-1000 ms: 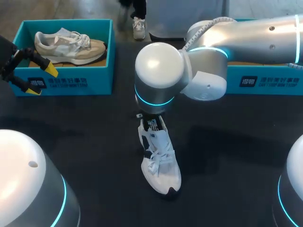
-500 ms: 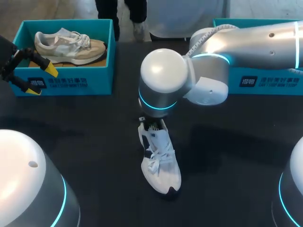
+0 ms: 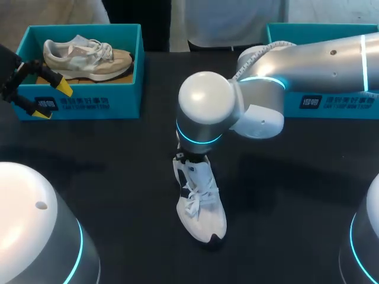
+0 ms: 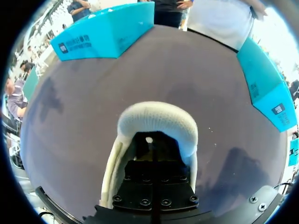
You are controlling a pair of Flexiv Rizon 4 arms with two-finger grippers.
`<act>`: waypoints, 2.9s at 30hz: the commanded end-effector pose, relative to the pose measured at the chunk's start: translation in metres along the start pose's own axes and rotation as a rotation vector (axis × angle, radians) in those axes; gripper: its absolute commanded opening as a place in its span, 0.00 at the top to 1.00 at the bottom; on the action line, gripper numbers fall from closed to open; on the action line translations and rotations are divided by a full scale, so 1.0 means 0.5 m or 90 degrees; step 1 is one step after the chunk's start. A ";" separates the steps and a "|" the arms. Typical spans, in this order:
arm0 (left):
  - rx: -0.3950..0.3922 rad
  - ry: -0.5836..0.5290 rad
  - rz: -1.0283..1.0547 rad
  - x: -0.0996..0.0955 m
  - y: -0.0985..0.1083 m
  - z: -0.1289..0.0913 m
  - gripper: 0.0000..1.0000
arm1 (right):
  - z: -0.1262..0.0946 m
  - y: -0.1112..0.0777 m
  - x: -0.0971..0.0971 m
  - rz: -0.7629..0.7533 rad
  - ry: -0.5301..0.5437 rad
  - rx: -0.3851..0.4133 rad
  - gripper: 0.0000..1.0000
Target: Take the shoe out of the shoebox, open the shoe tongue, remove and reinsert the insole, then place the shoe into the shoebox
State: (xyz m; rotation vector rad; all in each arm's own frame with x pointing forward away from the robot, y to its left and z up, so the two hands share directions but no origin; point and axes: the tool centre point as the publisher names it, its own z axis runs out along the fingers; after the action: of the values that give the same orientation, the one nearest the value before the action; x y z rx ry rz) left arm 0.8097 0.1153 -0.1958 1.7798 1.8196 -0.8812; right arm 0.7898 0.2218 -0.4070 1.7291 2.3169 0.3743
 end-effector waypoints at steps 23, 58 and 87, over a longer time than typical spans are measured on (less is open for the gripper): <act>0.000 0.001 0.001 0.000 0.000 0.000 0.00 | -0.090 0.050 0.002 -0.012 -0.018 -0.112 1.00; 0.000 0.001 0.001 0.000 0.000 0.000 0.00 | 0.030 0.036 0.007 -0.022 0.002 -0.056 1.00; 0.000 0.001 0.001 0.000 0.000 0.000 0.00 | -0.030 0.061 0.009 -0.041 -0.029 -0.090 1.00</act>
State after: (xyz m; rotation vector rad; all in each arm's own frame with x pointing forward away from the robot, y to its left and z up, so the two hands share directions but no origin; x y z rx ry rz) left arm 0.8097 0.1153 -0.1958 1.7799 1.8196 -0.8812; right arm 0.8018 0.2296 -0.3702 1.5716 2.2310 0.4711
